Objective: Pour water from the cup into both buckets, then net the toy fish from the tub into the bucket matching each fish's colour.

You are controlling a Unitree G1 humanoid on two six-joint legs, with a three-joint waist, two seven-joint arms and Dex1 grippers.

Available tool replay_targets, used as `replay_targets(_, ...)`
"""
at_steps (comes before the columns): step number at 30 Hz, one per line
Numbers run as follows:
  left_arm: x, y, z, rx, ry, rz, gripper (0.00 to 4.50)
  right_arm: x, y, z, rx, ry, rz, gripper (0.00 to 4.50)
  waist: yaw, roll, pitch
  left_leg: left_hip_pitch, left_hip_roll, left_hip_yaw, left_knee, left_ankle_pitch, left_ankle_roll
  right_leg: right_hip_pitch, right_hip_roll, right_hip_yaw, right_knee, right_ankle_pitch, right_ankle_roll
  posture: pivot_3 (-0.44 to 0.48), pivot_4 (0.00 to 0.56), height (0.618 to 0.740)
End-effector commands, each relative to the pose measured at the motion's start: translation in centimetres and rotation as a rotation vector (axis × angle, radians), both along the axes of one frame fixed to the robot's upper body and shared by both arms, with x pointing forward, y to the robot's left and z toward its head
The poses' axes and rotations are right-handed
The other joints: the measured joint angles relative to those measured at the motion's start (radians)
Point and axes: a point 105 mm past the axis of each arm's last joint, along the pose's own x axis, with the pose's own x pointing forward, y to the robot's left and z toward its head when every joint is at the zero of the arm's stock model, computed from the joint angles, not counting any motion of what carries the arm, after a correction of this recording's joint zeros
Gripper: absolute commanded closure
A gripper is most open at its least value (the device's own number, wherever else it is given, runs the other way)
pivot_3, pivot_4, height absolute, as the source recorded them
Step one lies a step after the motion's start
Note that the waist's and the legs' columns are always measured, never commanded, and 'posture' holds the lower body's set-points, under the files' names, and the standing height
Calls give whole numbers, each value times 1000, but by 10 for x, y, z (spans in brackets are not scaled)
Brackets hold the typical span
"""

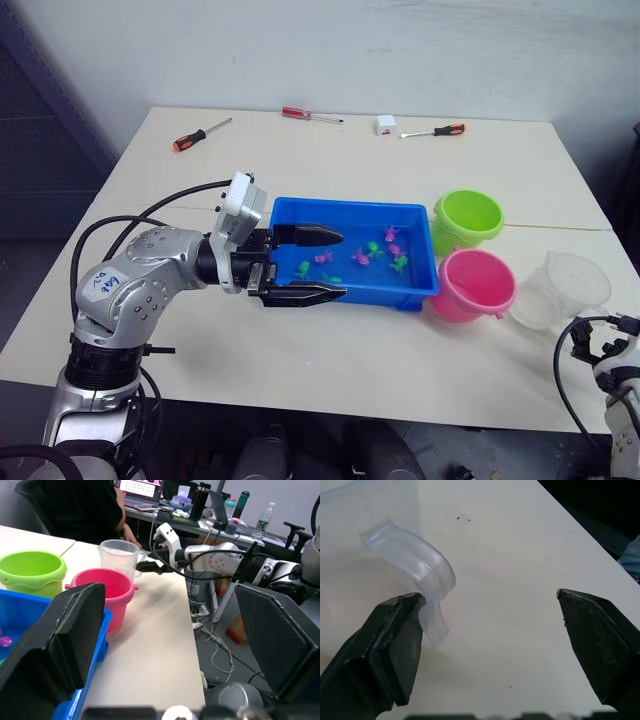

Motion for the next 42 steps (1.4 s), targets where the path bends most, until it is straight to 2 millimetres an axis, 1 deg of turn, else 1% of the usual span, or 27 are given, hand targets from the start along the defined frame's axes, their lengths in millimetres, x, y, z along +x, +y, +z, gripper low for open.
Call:
replay_targets(1, -3, 3, 8, -1, -43, 9, 45, 3, -7, 12, -53, -37, -24, 0, 0, 0, 0, 0, 0, 0, 0, 0, 0, 0, 0, 0, 0, 0, 0, 0, 150, 740)
replay_targets(4, -3, 4, 8, 4, -46, 17, 45, 7, -6, 10, -46, -52, -24, 0, -1, 0, 0, 0, 0, 0, 0, 0, 0, 0, 0, 0, 0, 0, 0, 0, 150, 740)
replay_targets(7, -3, 4, 8, 5, -48, 20, 0, 11, -5, 9, -31, -73, -23, 755, -1, 0, 0, 0, 0, 0, 0, 0, 0, 0, 0, 0, 0, 0, 0, 0, 150, 740)
replay_targets(10, -3, 4, 7, 9, -51, 26, 0, 18, -2, 7, 20, -126, -12, 2155, 0, 0, 0, 0, 0, 0, 0, 0, 0, 0, 0, 0, 0, 0, 0, 0, 150, 740)
replay_targets(12, -3, 4, 7, 10, -52, 28, 0, 21, 0, 6, 48, -148, -2, 3273, -1, 0, 0, 0, 0, 0, 0, 0, 0, 0, 0, 0, 0, 0, 0, 0, 150, 740)
replay_targets(13, -2, 5, 7, 12, -53, 30, 0, 23, 1, 5, 58, -158, -1, 3678, 0, 0, 0, 0, 0, 0, 0, 0, 0, 0, 0, 0, 0, 0, 0, 0, 150, 740)
replay_targets(14, -2, 5, 7, 12, -54, 31, 0, 23, 1, 4, 70, -170, -5, 4297, -1, 0, 0, 0, 0, 0, 0, 0, 0, 0, 0, 0, 0, 0, 0, 0, 150, 740)
replay_targets(15, -2, 5, 7, 13, -55, 34, 0, 23, 0, 4, 87, -188, -14, 4467, -1, 0, 0, 0, 0, 0, 0, 0, 0, 0, 0, 0, 0, 0, 0, 0, 150, 740)
replay_targets(19, 0, 6, 9, 12, -58, 42, 0, 22, -4, 10, 129, -257, -33, 4467, -1, 0, 0, 0, 0, 0, 0, 0, 0, 0, 0, 0, 0, 0, 0, 0, 150, 740)
replay_targets(24, 3, 7, 11, 0, -52, 52, 0, 20, -9, 33, 66, -306, -20, 4467, -1, 1, 0, 0, 0, 0, 0, 0, 0, 0, 0, 0, 0, 0, 0, 0, 150, 740)
replay_targets(27, 8, 8, 9, -4, -44, 62, 0, 19, -9, 62, -81, -298, 21, 4467, 0, 3, 1, 0, 0, 0, 0, 0, 0, 0, 0, 0, 0, 0, 0, 0, 150, 740)
replay_targets(30, 13, 6, 6, 0, -40, 66, 0, 22, 1, 87, -267, -247, 85, 4467, -1, 4, 1, 0, 0, 0, 0, 0, 1, 0, 0, 0, 0, 0, 0, 0, 150, 740)
replay_targets(32, 16, 4, 4, 2, -37, 70, 0, 24, 7, 100, -362, -228, 111, 4467, -2, 4, 1, 0, 0, 0, 0, 0, 0, 0, 0, 0, 0, 0, 0, 0, 150, 740)
replay_targets(33, 19, 3, 3, 7, -37, 77, 0, 25, 10, 103, -386, -227, 120, 4467, -1, 4, 1, 0, 0, 0, 0, 0, 0, 0, 0, 1, 0, 0, 0, 0, 150, 740)
replay_targets(35, 26, 1, -1, 18, -38, 103, 0, 26, 16, 113, -506, -195, 151, 4467, 0, 3, 1, 0, 0, 0, 0, 1, 0, 0, 1, 1, 0, 0, 0, 0, 150, 740)
replay_targets(38, 30, -6, -5, 23, -40, 100, 0, 34, 35, 128, -698, -151, 216, 4467, 2, 3, 1, 0, 0, 0, 0, 1, 0, 0, 1, 1, 0, 0, 0, 0, 150, 740)
replay_targets(39, 31, -7, -6, 26, -42, 96, 0, 35, 38, 131, -764, -129, 227, 4467, 2, 3, 1, 0, -1, 1, 0, 1, 0, 0, 0, 1, 0, 0, 0, 0, 150, 740)
replay_targets(42, 31, -10, -7, 31, -48, 91, 0, 37, 44, 135, -869, -99, 241, 4467, 2, 3, 2, -1, -1, 1, 0, 1, 0, -1, 1, 1, 0, 0, 1, 0, 150, 740)
